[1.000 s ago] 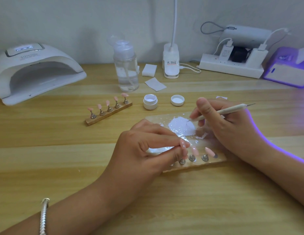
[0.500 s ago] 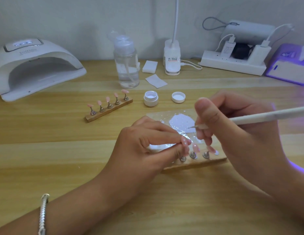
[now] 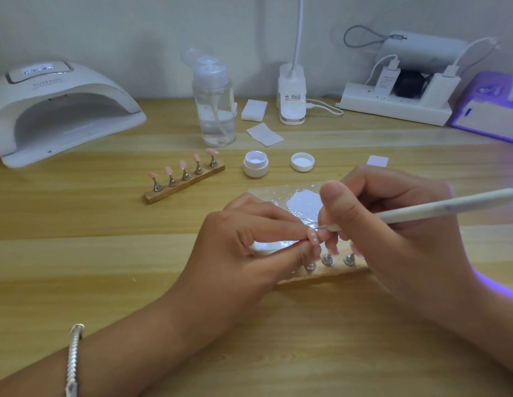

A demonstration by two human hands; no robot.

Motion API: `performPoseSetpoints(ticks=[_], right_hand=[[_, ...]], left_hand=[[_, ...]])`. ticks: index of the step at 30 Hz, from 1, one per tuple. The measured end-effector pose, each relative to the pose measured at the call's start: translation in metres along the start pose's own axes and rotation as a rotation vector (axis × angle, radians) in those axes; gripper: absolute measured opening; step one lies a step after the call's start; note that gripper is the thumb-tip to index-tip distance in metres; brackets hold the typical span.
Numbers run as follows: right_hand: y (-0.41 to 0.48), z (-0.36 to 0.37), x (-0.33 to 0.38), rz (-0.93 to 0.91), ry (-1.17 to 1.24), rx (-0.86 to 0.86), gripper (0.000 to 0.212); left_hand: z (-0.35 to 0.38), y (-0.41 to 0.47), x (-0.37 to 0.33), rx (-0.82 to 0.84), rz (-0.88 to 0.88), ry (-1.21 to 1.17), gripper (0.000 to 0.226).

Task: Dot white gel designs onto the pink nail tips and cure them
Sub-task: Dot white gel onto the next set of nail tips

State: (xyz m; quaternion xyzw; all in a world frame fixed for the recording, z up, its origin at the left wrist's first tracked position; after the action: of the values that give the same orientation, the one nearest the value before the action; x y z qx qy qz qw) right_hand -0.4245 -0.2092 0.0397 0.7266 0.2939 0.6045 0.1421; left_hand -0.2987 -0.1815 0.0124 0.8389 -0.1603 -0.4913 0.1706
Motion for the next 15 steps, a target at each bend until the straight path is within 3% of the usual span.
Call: performPoseSetpoints(ticks=[15], right_hand=[[-0.0001,0.0008,-0.0028,0.014,-0.01,0.017,0.033]], left_hand=[[0.0,-0.0003,0.0021,-0.003,0.001,-0.009,0.007]])
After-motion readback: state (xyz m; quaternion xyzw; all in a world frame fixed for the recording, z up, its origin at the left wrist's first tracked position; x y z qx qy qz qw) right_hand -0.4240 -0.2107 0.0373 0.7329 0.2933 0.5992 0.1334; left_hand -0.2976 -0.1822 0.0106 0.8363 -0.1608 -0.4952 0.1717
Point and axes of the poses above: each hand's wrist, its own y-axis towards the middle knuckle, its own z-axis out of the palm, x = y × z, the point moved 10 cm from there along y, towards the middle knuckle, and after that the axes turned 3 degrees about -x, right-handed, at the moved point
